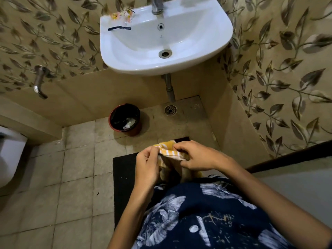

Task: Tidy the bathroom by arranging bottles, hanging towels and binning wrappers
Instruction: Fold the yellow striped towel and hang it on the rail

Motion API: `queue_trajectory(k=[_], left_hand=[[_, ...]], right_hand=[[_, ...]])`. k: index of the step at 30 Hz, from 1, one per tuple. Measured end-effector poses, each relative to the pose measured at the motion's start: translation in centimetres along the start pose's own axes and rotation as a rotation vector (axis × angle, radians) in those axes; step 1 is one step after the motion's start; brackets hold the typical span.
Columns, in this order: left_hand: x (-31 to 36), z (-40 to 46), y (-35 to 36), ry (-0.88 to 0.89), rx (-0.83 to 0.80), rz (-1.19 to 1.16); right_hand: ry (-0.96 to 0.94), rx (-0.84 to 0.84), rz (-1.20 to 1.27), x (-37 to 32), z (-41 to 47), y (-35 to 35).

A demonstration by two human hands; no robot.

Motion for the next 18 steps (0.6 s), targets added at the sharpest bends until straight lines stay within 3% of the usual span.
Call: queue_trajectory(k=[4,7,13,18], left_hand=[[1.6,-1.1,-0.3,0.162,0.063,-0.151],[2.0,-1.3,-1.1,0.184,0.159,-0.161],[-0.3,-0.5,-2.2,-0.079,0.212,-0.023],[-0.6,-0.6,-0.7,-0.233,0.028,0.089]], right_hand=[[0.042,0.041,-0.062,0.9,0.1,0.2],[0.067,0.026,-0.07,1.1,-0.2,0.4],[0.021,0.048,0.089,-0.4,-1.0,1.1],[-0.078,0.055,0.133,-1.6,-0.9,1.1]])
Point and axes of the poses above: each hand's wrist, its own z-axis towards the middle knuckle, its own y-axis out of the palm, x = y × z, the point moved 5 cm from there along z, towards the middle knuckle, and after that the axes turned 4 degrees about z, right-handed, at the moved point
